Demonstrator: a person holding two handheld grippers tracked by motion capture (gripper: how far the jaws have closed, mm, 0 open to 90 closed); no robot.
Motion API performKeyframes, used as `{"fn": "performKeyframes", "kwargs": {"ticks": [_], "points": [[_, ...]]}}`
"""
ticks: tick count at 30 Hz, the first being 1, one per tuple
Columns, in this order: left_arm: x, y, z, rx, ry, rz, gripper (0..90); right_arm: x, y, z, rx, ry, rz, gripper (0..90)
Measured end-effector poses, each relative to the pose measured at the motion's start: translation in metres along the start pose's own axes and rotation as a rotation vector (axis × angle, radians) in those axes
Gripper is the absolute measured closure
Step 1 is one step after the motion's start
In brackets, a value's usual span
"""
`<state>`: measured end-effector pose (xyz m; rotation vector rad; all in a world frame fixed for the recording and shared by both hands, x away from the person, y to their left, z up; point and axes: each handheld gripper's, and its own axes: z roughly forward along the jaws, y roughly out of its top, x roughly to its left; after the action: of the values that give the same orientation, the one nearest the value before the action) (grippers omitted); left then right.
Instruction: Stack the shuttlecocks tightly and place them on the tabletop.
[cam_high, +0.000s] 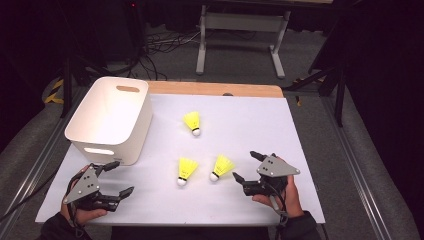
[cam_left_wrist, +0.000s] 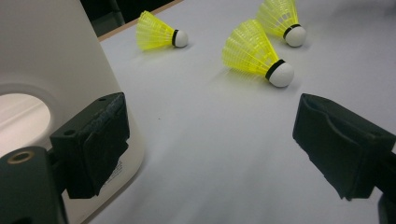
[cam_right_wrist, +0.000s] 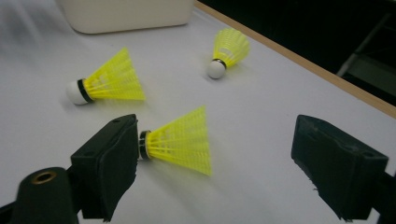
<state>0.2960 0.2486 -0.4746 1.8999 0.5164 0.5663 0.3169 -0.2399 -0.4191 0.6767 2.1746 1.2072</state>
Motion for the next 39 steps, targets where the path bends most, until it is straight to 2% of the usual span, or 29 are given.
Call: {"fn": "performKeyframes", "kwargs": {"ticks": [3, 6, 7, 8, 10, 12, 14, 16, 17, 21, 24, 25, 31, 39], "points": [[0.000, 0.000, 0.001, 0.000, 0.004, -0.006, 11.2, 0.002, 0.012, 0.009, 0.023, 0.056, -0.014, 17.4], [0.000, -0.001, 0.001, 0.001, 0.004, -0.004, 11.2, 0.004, 0.019, 0.016, 0.034, 0.072, -0.025, 19.1], [0.000, -0.001, 0.001, 0.004, 0.000, -0.006, 11.3, 0.007, 0.028, 0.029, 0.057, 0.095, -0.038, 22.0], [0.000, -0.001, 0.002, 0.004, 0.000, -0.009, 11.4, 0.009, 0.031, 0.034, 0.064, 0.102, -0.044, 22.4], [-0.001, -0.002, 0.003, 0.012, -0.005, -0.003, 11.4, 0.012, 0.037, 0.047, 0.081, 0.146, -0.046, 25.1], [-0.002, -0.002, 0.004, 0.018, -0.009, 0.000, 11.5, 0.017, 0.043, 0.061, 0.115, 0.169, -0.063, 25.8], [-0.002, -0.003, 0.005, 0.021, -0.010, 0.001, 11.5, 0.023, 0.048, 0.073, 0.149, 0.193, -0.067, 30.6], [-0.002, -0.003, 0.005, 0.024, -0.013, 0.002, 11.5, 0.028, 0.051, 0.085, 0.187, 0.219, -0.092, 32.2], [-0.002, -0.003, 0.005, 0.022, -0.015, -0.003, 11.5, 0.030, 0.053, 0.091, 0.202, 0.240, -0.100, 35.9], [-0.001, -0.004, 0.005, 0.019, -0.020, -0.011, 11.5, 0.034, 0.058, 0.107, 0.240, 0.292, -0.114, 44.7], [-0.001, -0.004, 0.005, 0.024, -0.025, -0.006, 11.5, 0.034, 0.061, 0.115, 0.257, 0.309, -0.113, 47.4], [-0.001, -0.004, 0.005, 0.024, -0.025, -0.005, 11.5, 0.035, 0.063, 0.121, 0.280, 0.332, -0.118, 48.1], [-0.001, -0.004, 0.005, 0.022, -0.029, -0.004, 11.5, 0.039, 0.071, 0.140, 0.364, 0.343, -0.154, 48.6], [-0.001, -0.004, 0.005, 0.028, -0.032, -0.001, 11.5, 0.041, 0.073, 0.154, 0.429, 0.355, -0.158, 53.8]]}}
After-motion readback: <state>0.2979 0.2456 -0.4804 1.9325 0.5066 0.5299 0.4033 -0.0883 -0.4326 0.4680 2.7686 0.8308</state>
